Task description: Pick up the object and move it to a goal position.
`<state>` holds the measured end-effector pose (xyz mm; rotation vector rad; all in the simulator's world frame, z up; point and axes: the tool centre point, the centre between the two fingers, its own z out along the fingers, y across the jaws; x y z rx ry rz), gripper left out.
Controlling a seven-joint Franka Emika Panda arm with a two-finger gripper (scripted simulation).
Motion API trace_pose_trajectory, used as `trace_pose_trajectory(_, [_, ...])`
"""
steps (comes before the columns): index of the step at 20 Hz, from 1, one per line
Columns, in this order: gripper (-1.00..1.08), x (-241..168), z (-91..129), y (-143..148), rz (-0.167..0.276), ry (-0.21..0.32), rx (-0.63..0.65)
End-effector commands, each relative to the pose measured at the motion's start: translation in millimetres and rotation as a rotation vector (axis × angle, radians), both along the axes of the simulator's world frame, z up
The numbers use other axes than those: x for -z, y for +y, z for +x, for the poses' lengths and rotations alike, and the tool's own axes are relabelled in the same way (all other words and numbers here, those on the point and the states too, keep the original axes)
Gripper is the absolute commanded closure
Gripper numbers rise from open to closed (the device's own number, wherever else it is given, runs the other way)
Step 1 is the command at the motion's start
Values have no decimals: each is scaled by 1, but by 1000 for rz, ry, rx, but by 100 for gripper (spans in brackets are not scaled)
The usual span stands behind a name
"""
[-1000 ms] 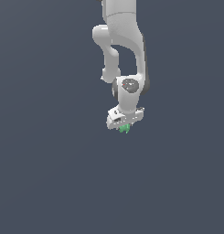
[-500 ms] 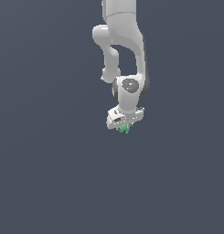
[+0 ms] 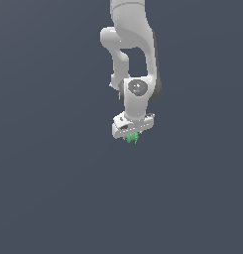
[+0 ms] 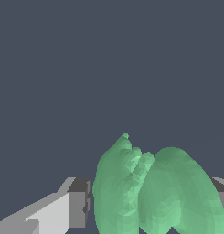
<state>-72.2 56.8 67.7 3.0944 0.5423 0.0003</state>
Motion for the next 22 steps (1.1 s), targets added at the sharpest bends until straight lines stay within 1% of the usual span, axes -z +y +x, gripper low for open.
trace_pose_trajectory(1, [108,-15,4,-9,0,-1,0])
trace_pose_trajectory(7, [108,-62,16,-38,1,-1,0])
trace_pose_trajectory(22, [108,-208,54,-127,3,-1,0])
